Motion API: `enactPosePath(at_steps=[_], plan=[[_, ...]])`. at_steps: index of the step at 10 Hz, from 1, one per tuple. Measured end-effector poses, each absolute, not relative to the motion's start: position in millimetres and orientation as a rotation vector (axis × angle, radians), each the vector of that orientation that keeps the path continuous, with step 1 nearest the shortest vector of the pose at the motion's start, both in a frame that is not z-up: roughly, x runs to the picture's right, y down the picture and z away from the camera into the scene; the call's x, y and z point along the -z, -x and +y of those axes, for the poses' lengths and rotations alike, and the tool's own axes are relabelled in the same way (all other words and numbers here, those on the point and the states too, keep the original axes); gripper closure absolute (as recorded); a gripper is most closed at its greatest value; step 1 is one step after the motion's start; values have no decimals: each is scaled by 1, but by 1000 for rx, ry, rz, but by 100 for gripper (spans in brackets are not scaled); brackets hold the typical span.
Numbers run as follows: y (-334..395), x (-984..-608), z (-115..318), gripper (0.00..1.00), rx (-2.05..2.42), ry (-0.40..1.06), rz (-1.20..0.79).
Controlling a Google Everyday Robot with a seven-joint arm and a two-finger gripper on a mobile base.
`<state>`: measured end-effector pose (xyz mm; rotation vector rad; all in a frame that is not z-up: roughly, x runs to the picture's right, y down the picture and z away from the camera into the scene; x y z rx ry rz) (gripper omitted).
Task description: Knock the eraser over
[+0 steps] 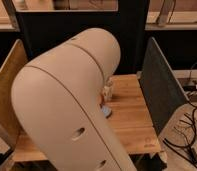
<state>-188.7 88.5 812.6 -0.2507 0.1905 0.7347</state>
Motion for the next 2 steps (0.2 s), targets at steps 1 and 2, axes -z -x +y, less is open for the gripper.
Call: enactPosePath(at_steps=[1,2], plan=[[181,-806,82,100,-759,231,194],[172,-801,79,100,-783,221,198]])
